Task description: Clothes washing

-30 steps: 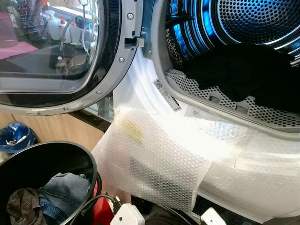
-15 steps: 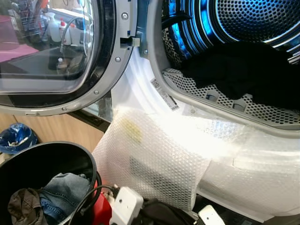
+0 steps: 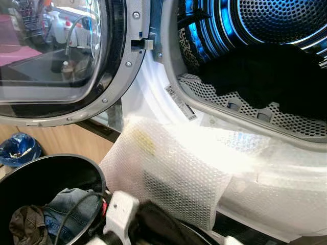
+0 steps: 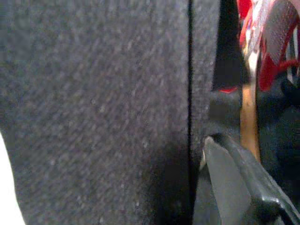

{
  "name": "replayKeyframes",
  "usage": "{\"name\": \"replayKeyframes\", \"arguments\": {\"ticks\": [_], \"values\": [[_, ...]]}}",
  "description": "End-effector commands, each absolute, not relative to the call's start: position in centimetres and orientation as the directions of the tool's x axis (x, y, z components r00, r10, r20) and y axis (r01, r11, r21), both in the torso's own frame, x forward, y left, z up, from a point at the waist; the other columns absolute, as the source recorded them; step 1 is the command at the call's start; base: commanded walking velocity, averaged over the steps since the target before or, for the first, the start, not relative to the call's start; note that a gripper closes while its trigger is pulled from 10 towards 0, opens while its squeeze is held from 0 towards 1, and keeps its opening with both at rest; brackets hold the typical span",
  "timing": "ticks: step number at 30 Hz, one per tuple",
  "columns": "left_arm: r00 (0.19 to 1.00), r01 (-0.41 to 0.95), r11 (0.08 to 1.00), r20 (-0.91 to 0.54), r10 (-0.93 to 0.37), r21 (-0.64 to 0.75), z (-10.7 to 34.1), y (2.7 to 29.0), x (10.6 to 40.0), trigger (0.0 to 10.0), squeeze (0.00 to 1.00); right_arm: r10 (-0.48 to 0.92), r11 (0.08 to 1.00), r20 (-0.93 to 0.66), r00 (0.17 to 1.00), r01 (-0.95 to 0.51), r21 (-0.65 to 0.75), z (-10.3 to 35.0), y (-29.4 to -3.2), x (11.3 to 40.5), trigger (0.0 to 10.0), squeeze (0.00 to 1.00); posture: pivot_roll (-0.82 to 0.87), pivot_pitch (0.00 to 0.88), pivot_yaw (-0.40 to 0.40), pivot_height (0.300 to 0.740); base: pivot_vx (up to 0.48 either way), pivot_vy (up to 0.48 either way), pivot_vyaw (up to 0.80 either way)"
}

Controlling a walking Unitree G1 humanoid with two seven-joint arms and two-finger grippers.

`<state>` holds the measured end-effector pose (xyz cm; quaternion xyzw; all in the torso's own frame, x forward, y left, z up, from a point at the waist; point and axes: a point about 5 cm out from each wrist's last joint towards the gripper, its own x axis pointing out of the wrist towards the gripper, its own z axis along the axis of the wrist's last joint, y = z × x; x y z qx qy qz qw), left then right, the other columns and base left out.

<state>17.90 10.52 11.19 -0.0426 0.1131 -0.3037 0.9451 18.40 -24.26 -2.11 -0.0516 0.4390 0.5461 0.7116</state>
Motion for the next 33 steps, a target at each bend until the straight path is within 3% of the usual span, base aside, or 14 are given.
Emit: {"name": "replayKeyframes", "arguments": {"ticks": [1, 5, 9, 15, 16, 17, 18, 19, 21, 23, 24, 25, 27, 33], "values": [[0.916, 0.397, 0.915, 0.041, -0.4, 0.069, 16.3, 14.6, 19.3, 0.0, 0.0, 0.625, 0.494, -0.774, -0.1, -0.717, 0.492, -2.4, -29.6, 13.9, 10.0, 0.0, 0.11, 0.102, -0.12, 0.74, 0.0, 0.0, 0.0], [0.909, 0.415, 0.904, -0.003, -0.417, 0.107, 15.6, 14.9, 19.1, 0.0, 0.0, 0.654, 0.443, -0.751, -0.087, -0.762, 0.474, -1.0, -30.3, 14.9, 10.0, 0.0, 0.11, 0.101, -0.115, 0.74, 0.0, 0.0, 0.0], [0.927, 0.362, 0.928, 0.072, -0.369, 0.092, 16.6, 16.2, 19.1, 0.0, 0.0, 0.487, 0.419, -0.859, -0.16, -0.82, 0.39, -1.1, -31.7, 14.6, 10.0, 0.0, 0.11, 0.101, -0.112, 0.74, 0.0, 0.0, 0.0], [0.947, 0.286, 0.958, 0.142, -0.288, 0.037, 17.7, 17.3, 19.6, 0.0, 0.0, 0.342, 0.464, -0.932, -0.12, -0.841, 0.278, -2.2, -32.0, 14.6, 10.0, 0.0, 0.11, 0.102, -0.112, 0.74, 0.0, 0.0, 0.0], [0.946, 0.295, 0.955, 0.133, -0.297, 0.041, 17.6, 17.3, 19.5, 0.0, 0.0, 0.335, 0.469, -0.935, -0.112, -0.841, 0.269, -2.5, -31.8, 14.5, 10.0, 0.52, 0.11, 0.102, -0.112, 0.74, 0.0, 0.0, 0.0], [0.944, 0.304, 0.952, 0.124, -0.307, 0.041, 17.4, 17.2, 19.5, 0.0, 0.0, 0.339, 0.48, -0.935, -0.105, -0.836, 0.267, -2.7, -31.5, 14.5, 10.0, 0.84, 0.11, 0.103, -0.113, 0.74, 0.0, 0.0, 0.0], [0.941, 0.316, 0.948, 0.116, -0.318, 0.041, 17.2, 17.1, 19.4, 0.0, 0.0, 0.354, 0.484, -0.93, -0.097, -0.833, 0.27, -3.0, -31.1, 14.5, 10.0, 0.95, 0.11, 0.104, -0.113, 0.74, 0.0, 0.0, 0.0], [0.94, 0.318, 0.947, 0.115, -0.321, 0.04, 17.2, 17.0, 19.4, 0.0, 0.0, 0.366, 0.473, -0.924, -0.109, -0.833, 0.286, -3.0, -30.9, 14.4, 10.0, 1.0, 0.11, 0.104, -0.113, 0.74, 0.0, 0.0, 0.0], [0.94, 0.319, 0.947, 0.115, -0.322, 0.04, 17.2, 17.0, 19.4, 0.0, 0.0, 0.373, 0.465, -0.92, -0.118, -0.835, 0.296, -3.1, -30.8, 14.3, 10.0, 1.0, 0.11, 0.104, -0.113, 0.74, 0.0, 0.0, 0.0], [0.938, 0.324, 0.945, 0.118, -0.326, 0.038, 17.2, 16.9, 19.4, 0.0, 0.0, 0.373, 0.418, -0.91, -0.181, -0.842, 0.339, -3.2, -30.7, 13.6, 10.0, 1.0, 0.11, 0.104, -0.114, 0.74, 0.0, 0.0, 0.0], [0.936, 0.329, 0.944, 0.119, -0.33, 0.035, 17.2, 16.9, 19.4, 0.0, 0.0, 0.363, 0.386, -0.904, -0.225, -0.847, 0.366, -3.3, -30.6, 13.1, 10.0, 0.89, 0.11, 0.104, -0.115, 0.74, 0.0, 0.0, 0.0], [0.936, 0.329, 0.944, 0.119, -0.33, 0.035, 17.2, 16.9, 19.4, 0.0, 0.0, 0.363, 0.386, -0.904, -0.225, -0.847, 0.366, -3.3, -30.6, 13.1, 10.0, 0.89, 0.11, 0.104, -0.115, 0.74, 0.0, 0.0, 0.0], [0.933, 0.339, 0.94, 0.119, -0.34, 0.03, 17.2, 16.8, 19.5, 0.0, 0.0, 0.329, 0.337, -0.902, -0.28, -0.857, 0.389, -3.6, -30.6, 12.5, 10.0, 0.0, 0.11, 0.104, -0.117, 0.74, 0.0, 0.0, 0.0], [0.924, 0.368, 0.929, 0.1, -0.37, 0.031, 17.0, 16.5, 19.5, 0.0, 0.0, 0.284, 0.257, -0.903, -0.321, -0.882, 0.394, -4.4, -29.7, 12.1, 10.0, 0.0, 0.11, 0.104, -0.117, 0.74, 0.0, 0.0, 0.0]]}}
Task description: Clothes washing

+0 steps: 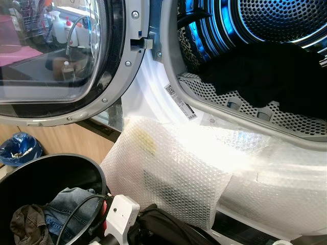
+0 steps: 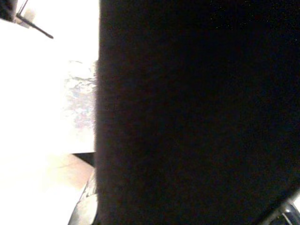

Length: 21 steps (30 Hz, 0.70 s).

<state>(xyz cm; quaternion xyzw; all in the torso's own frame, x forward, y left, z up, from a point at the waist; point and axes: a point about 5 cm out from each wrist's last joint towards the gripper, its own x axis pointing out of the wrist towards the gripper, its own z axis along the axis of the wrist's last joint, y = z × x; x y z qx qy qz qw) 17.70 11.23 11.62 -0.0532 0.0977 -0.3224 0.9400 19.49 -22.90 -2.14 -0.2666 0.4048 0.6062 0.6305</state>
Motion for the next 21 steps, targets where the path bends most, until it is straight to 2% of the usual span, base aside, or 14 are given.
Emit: {"name": "replayKeyframes", "arguments": {"ticks": [1, 2, 3, 4, 6, 7, 8, 10, 16, 20, 21], "values": [[0.92, 0.38, 0.924, 0.09, -0.382, 0.031, 16.8, 16.4, 19.5, 0.0, 0.0, 0.294, 0.257, -0.9, -0.323, -0.88, 0.4, -4.5, -29.3, 12.2, 10.0, 0.0, 0.11, 0.104, -0.116, 0.74, 0.0, 0.0, 0.0], [0.919, 0.383, 0.923, 0.088, -0.385, 0.031, 16.8, 16.3, 19.5, 0.0, 0.0, 0.295, 0.257, -0.899, -0.324, -0.879, 0.401, -4.5, -29.3, 12.3, 10.0, 0.0, 0.11, 0.104, -0.116, 0.74, 0.0, 0.0, 0.0], [0.917, 0.389, 0.921, 0.085, -0.39, 0.027, 16.7, 16.3, 19.5, 0.0, 0.0, 0.297, 0.252, -0.896, -0.33, -0.878, 0.406, -4.5, -29.2, 12.3, 8.8, 0.0, 0.11, 0.101, -0.116, 0.74, 0.0, 0.0, 0.0], [0.915, 0.393, 0.919, 0.084, -0.394, 0.029, 16.7, 16.2, 19.6, 0.0, 0.0, 0.3, 0.248, -0.892, -0.338, -0.876, 0.415, -4.5, -29.0, 12.4, 4.2, 0.0, 0.11, 0.099, -0.115, 0.74, 0.0, 0.0, 0.0], [0.906, 0.416, 0.909, 0.076, -0.417, 0.026, 16.6, 15.9, 19.6, 0.0, 0.0, 0.33, 0.221, -0.874, -0.358, -0.87, 0.44, -4.5, -28.4, 12.6, 0.0, 0.0, 0.1, 0.1, -0.118, 0.74, 0.0, 0.0, 0.0], [0.902, 0.425, 0.905, 0.074, -0.426, 0.023, 16.5, 15.8, 19.6, 0.0, 0.0, 0.333, 0.217, -0.874, -0.353, -0.874, 0.435, -4.6, -28.1, 12.8, 0.0, 0.0, 0.1, 0.1, -0.118, 0.74, 0.0, 0.0, 0.0], [0.897, 0.436, 0.9, 0.067, -0.437, 0.024, 16.5, 15.7, 19.6, 0.0, 0.0, 0.337, 0.208, -0.87, -0.359, -0.873, 0.44, -4.6, -27.8, 12.9, 10.0, 0.0, 0.1, 0.098, -0.116, 0.74, 0.0, 0.0, 0.0], [0.89, 0.452, 0.892, 0.059, -0.453, 0.029, 16.4, 15.6, 19.5, 0.0, 0.0, 0.337, 0.187, -0.864, -0.373, -0.873, 0.45, -4.7, -27.5, 12.9, 10.0, 0.0, 0.1, 0.098, -0.116, 0.74, 0.0, 0.0, 0.0], [0.866, 0.499, 0.866, 0.009, -0.5, 0.039, 15.9, 15.3, 19.2, 0.0, 0.0, 0.319, 0.184, -0.886, -0.337, -0.895, 0.407, -4.9, -27.0, 13.6, 10.0, 0.0, 0.1, 0.098, -0.11, 0.74, 0.0, 0.0, 0.0], [0.841, 0.541, 0.84, -0.001, -0.542, 0.039, 15.8, 15.0, 19.0, 0.0, 0.0, 0.338, 0.251, -0.905, -0.257, -0.902, 0.35, -5.1, -26.6, 14.5, 10.0, 0.0, 0.11, 0.092, -0.11, 0.74, 0.0, 0.0, 0.0], [0.833, 0.553, 0.833, 0.003, -0.553, 0.035, 15.9, 14.9, 18.9, 0.0, 0.0, 0.337, 0.274, -0.916, -0.215, -0.909, 0.314, -5.1, -26.6, 14.9, 10.0, 0.0, 0.11, 0.092, -0.11, 0.74, 0.0, 0.0, 0.0]]}}
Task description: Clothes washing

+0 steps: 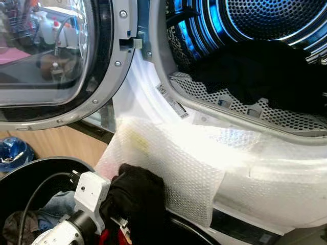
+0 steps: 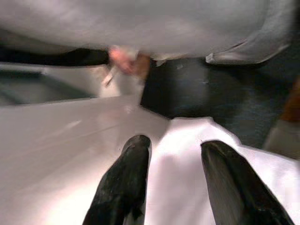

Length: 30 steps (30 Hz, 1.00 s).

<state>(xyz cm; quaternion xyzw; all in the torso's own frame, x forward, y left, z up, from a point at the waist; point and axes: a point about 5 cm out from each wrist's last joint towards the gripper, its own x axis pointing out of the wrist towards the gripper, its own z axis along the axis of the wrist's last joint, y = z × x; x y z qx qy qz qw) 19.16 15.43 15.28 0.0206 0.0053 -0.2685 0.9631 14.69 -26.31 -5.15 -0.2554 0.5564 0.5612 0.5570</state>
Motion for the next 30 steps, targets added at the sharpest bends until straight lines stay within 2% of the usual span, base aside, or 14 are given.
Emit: {"name": "replayKeyframes", "arguments": {"ticks": [1, 2, 4, 8, 13, 16, 18, 19, 21, 30], "values": [[0.828, 0.561, 0.827, 0.007, -0.561, 0.032, 16.0, 14.7, 18.9, 0.0, 0.0, 0.336, 0.291, -0.924, -0.184, -0.912, 0.287, -5.2, -26.5, 15.2, 10.0, 0.0, 0.11, 0.092, -0.11, 0.74, 0.0, 0.0, 0.0], [0.809, 0.587, 0.809, 0.004, -0.587, 0.024, 16.0, 14.4, 18.9, 0.0, 0.0, 0.337, 0.321, -0.932, -0.132, -0.915, 0.246, -5.1, -26.4, 15.7, 10.0, 0.0, 0.11, 0.085, -0.109, 0.74, 0.0, 0.0, 0.0], [0.791, 0.612, 0.791, -0.003, -0.612, 0.014, 16.0, 14.1, 18.8, 0.0, 0.0, 0.342, 0.315, -0.931, -0.126, -0.918, 0.24, -4.9, -26.6, 15.9, 10.0, 0.0, 0.11, 0.085, -0.109, 0.74, 0.0, 0.0, 0.0], [0.723, 0.689, 0.724, -0.058, -0.688, 0.003, 15.6, 13.4, 18.2, 0.0, 0.0, 0.439, 0.306, -0.89, -0.122, -0.911, 0.276, -3.6, -27.0, 16.6, 10.0, 0.0, 0.11, 0.074, -0.102, 0.74, 0.0, 0.0, 0.0], [0.668, 0.74, 0.672, -0.101, -0.737, -0.011, 14.9, 13.1, 18.0, 0.0, 0.0, 0.517, 0.184, -0.835, -0.186, -0.929, 0.321, -0.9, -28.8, 16.8, 10.0, 0.0, 0.09, 0.063, -0.101, 0.74, 0.0, 0.0, 0.0], [0.645, 0.759, 0.65, -0.114, -0.756, -0.017, 14.6, 13.0, 18.0, 0.0, 0.0, 0.586, 0.171, -0.793, -0.164, -0.932, 0.319, 0.5, -29.1, 17.3, 10.0, 0.0, 0.08, 0.062, -0.1, 0.74, 0.0, 0.0, 0.0], [0.626, 0.775, 0.632, -0.122, -0.77, -0.013, 14.5, 12.8, 18.1, 0.0, 0.0, 0.707, 0.229, -0.704, -0.072, -0.918, 0.324, 1.9, -28.6, 18.7, 10.0, 0.0, 0.08, 0.064, -0.101, 0.74, 0.0, 0.0, 0.0], [0.619, 0.781, 0.625, -0.125, -0.776, -0.009, 14.5, 12.7, 18.2, 0.0, 0.0, 0.76, 0.246, -0.649, -0.035, -0.908, 0.338, 2.7, -28.3, 19.2, 10.0, 0.43, 0.07, 0.069, -0.098, 0.74, 0.0, 0.0, 0.0], [0.603, 0.793, 0.609, -0.124, -0.788, -0.01, 14.4, 12.4, 18.5, 0.0, 0.0, 0.837, 0.255, -0.547, 0.018, -0.897, 0.361, 4.0, -28.1, 19.7, 10.0, 1.0, 0.06, 0.072, -0.097, 0.74, 0.0, 0.0, 0.0], [0.606, 0.792, 0.61, -0.105, -0.788, -0.01, 14.3, 11.8, 19.1, 0.0, 0.0, 0.919, 0.269, -0.373, 0.125, -0.891, 0.366, 5.6, -26.8, 19.1, 10.0, 1.0, 0.05, 0.086, -0.106, 0.74, 0.0, 0.0, 0.0]]}}
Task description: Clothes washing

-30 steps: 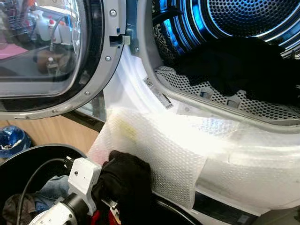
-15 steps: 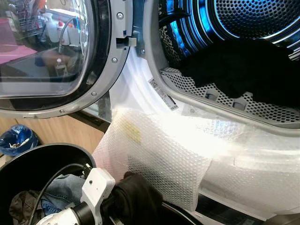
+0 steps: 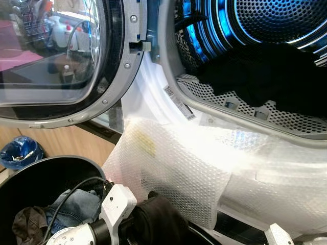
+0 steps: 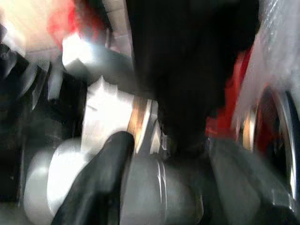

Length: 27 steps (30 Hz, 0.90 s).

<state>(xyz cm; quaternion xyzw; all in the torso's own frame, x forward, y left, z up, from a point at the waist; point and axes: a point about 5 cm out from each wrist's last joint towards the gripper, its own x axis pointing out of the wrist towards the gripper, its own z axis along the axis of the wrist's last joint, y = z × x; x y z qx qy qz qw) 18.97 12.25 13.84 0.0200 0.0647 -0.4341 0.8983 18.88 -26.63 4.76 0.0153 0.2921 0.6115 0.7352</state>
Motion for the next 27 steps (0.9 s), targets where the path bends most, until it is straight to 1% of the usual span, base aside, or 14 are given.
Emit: {"name": "replayKeyframes", "arguments": {"ticks": [1, 2, 3, 5, 7, 9, 11, 12, 13, 14, 18, 21, 22, 27], "values": [[0.603, 0.794, 0.607, -0.097, -0.792, -0.018, 14.4, 11.5, 19.1, 0.0, 0.0, 0.932, 0.287, -0.323, 0.165, -0.88, 0.378, 6.1, -26.7, 18.8, 10.0, 1.0, 0.05, 0.09, -0.108, 0.74, 0.0, 0.0, 0.0], [0.603, 0.794, 0.607, -0.097, -0.792, -0.018, 14.4, 11.5, 19.1, 0.0, 0.0, 0.932, 0.287, -0.323, 0.165, -0.88, 0.378, 6.1, -26.7, 18.8, 10.0, 1.0, 0.05, 0.09, -0.108, 0.74, 0.0, 0.0, 0.0], [0.594, 0.801, 0.598, -0.092, -0.799, -0.032, 14.3, 11.1, 19.1, 0.0, 0.0, 0.943, 0.303, -0.257, 0.213, -0.868, 0.393, 6.8, -26.5, 18.4, 10.0, 1.0, 0.05, 0.09, -0.108, 0.74, 0.0, 0.0, 0.0], [0.57, 0.816, 0.576, -0.093, -0.816, -0.05, 14.1, 10.6, 18.9, 0.0, 0.0, 0.946, 0.318, -0.185, 0.265, -0.859, 0.4, 7.7, -26.3, 18.1, 10.0, 1.0, 0.05, 0.09, -0.111, 0.74, 0.0, 0.0, 0.0], [0.565, 0.819, 0.571, -0.094, -0.82, -0.054, 14.1, 10.5, 18.9, 0.0, 0.0, 0.947, 0.32, -0.172, 0.273, -0.858, 0.401, 7.9, -26.3, 18.1, 10.0, 1.0, 0.05, 0.09, -0.111, 0.74, 0.0, 0.0, 0.0], [0.528, 0.841, 0.536, -0.107, -0.843, -0.072, 13.8, 10.1, 18.6, 0.0, 0.0, 0.956, 0.293, -0.134, 0.261, -0.869, 0.398, 8.6, -25.6, 17.5, 10.0, 1.0, 0.04, 0.078, -0.106, 0.74, 0.0, 0.0, 0.0], [0.464, 0.873, 0.476, -0.122, -0.877, -0.103, 13.4, 9.5, 18.4, 0.0, 0.0, 0.965, 0.262, -0.125, 0.231, -0.883, 0.39, 8.8, -24.4, 16.7, 10.0, 1.0, 0.03, 0.066, -0.1, 0.74, 0.0, 0.0, 0.0], [0.425, 0.891, 0.439, -0.123, -0.897, -0.119, 13.3, 8.9, 18.4, 0.0, 0.0, 0.966, 0.256, -0.13, 0.222, -0.89, 0.377, 8.5, -23.6, 16.3, 10.0, 0.25, 0.02, 0.06, -0.099, 0.74, 0.0, 0.0, 0.0], [0.416, 0.895, 0.43, -0.12, -0.901, -0.122, 13.3, 8.7, 18.4, 0.0, 0.0, 0.966, 0.257, -0.135, 0.222, -0.893, 0.37, 8.3, -23.4, 16.2, 10.0, 0.25, 0.02, 0.06, -0.099, 0.74, 0.0, 0.0, 0.0], [0.409, 0.898, 0.421, -0.115, -0.905, -0.126, 13.2, 8.5, 18.5, 0.0, 0.0, 0.965, 0.259, -0.135, 0.225, -0.896, 0.36, 8.2, -23.0, 16.1, 10.0, 0.0, 0.02, 0.053, -0.096, 0.74, 0.0, 0.0, 0.0], [0.359, 0.915, 0.368, -0.079, -0.93, -0.168, 13.3, 7.2, 18.8, 0.0, 0.0, 0.961, 0.277, -0.093, 0.26, -0.894, 0.351, 8.6, -21.7, 16.0, 10.0, 0.0, 0.01, 0.03, -0.086, 0.74, 0.0, 0.0, 0.0], [0.295, 0.937, 0.302, -0.064, -0.953, -0.174, 13.3, 5.9, 19.0, 0.0, 0.0, 0.951, 0.305, -0.07, 0.3, -0.887, 0.347, 8.7, -20.9, 16.3, 10.0, 0.0, 0.0, 0.008, -0.08, 0.74, 0.0, 0.0, 0.0], [0.261, 0.949, 0.265, -0.047, -0.964, -0.17, 13.5, 5.0, 19.4, 0.0, 0.0, 0.936, 0.343, -0.05, 0.348, -0.874, 0.344, 8.6, -20.3, 16.7, 10.0, 0.0, 0.0, 0.0, -0.078, 0.74, 0.0, 0.0, 0.0], [0.273, 0.946, 0.27, -0.008, -0.962, -0.181, 13.9, 4.1, 20.6, 0.0, 0.0, 0.917, 0.371, 0.011, 0.399, -0.861, 0.349, 9.0, -19.2, 17.0, 10.0, 0.0, -0.01, 0.0, -0.074, 0.74, 0.0, 0.0, 0.0]]}}
